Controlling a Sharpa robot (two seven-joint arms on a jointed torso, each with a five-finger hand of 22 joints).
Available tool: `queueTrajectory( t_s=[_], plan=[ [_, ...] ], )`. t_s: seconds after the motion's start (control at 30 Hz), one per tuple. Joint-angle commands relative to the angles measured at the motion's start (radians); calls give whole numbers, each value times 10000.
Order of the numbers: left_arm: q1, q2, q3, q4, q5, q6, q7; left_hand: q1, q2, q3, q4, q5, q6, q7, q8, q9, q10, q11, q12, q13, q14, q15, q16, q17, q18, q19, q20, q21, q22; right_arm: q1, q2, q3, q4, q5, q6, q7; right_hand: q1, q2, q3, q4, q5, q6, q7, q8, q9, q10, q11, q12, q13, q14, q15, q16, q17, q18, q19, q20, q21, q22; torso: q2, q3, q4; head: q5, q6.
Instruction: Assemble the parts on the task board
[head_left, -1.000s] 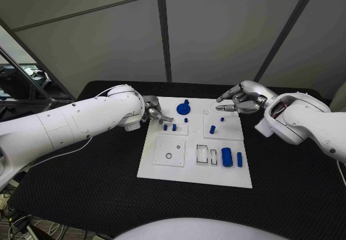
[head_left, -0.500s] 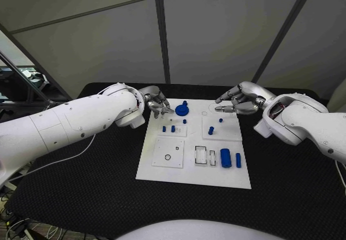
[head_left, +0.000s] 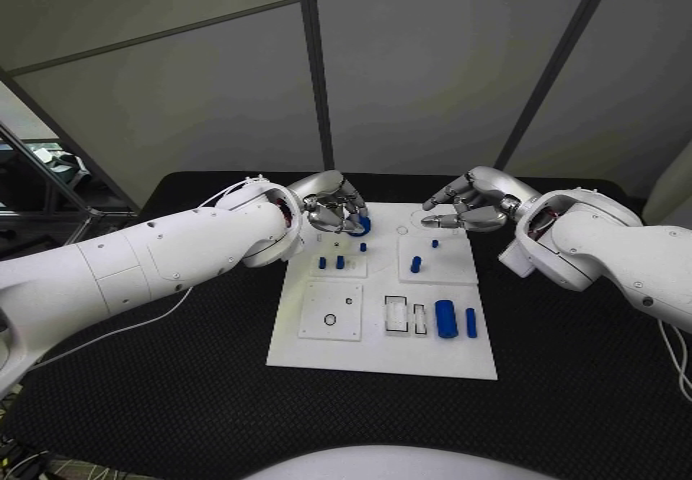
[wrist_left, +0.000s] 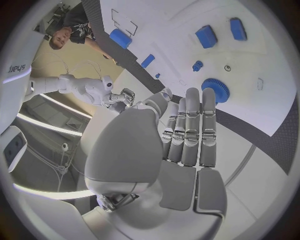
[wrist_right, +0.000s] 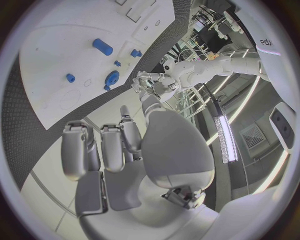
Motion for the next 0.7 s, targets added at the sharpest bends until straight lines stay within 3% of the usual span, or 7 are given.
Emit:
queueTrajectory(
  t_s=[0.03, 0.13, 0.37, 0.7],
  plan=[
    [19, 168, -42, -206, -1518, 114, 621, -9, -22, 7, -189, -22, 190, -43, 34, -420, 15, -18, -10, -704, 194, -4, -47, -85, 90, 170, -40, -26, 2, 18, 23, 7, 5, 19, -5, 85, -81, 2, -55, -10, 46, 47, 8, -65, -15, 37, 17, 38, -6, 418, -56, -30, -1, 64, 50, -70, -47, 595, 3, -6, 5, -19, 5],
    [21, 384, -102, -466, -2153, 373, 531, -99, 32, -47, -297, -12, 318, -34, 57, -809, 21, -29, -11, -1311, 495, -40, 139, -40, 104, 390, -84, 50, 64, 18, 40, 7, -3, 19, 1, 88, -81, 2, -55, -10, 46, 47, 8, -65, -15, 37, 17, 38, -6, 418, -56, -30, -1, 64, 50, -70, -47, 595, 3, -8, 6, -26, 23],
    [19, 829, -177, -1060, -3404, 758, 268, -236, 83, -131, -404, -32, 447, -22, 80, -1290, 95, -34, 31, -1983, 961, -74, 883, 317, 94, 795, -116, 362, 295, 17, 63, 7, -13, 19, 8, 93, -81, 2, -55, -10, 46, 47, 8, -65, -15, 37, 17, 38, -6, 418, -56, -30, -1, 64, 50, -70, -47, 595, -2, -3, 7, -42, 24],
    [16, 1292, -196, -1590, -3737, 1255, 199, -356, 194, -126, -504, -27, 602, -62, 132, -1793, 208, -69, 120, -2641, 1537, -100, 3228, 2161, 95, 1022, -141, 773, 679, 17, 103, 7, -24, 20, 7, 96, -69, 16, -45, -22, 52, 50, 7, -64, -15, 38, 17, 40, -5, 417, -57, -35, -6, 64, 50, -71, -49, 593, 5, 1, -1, -36, 21]
  ],
)
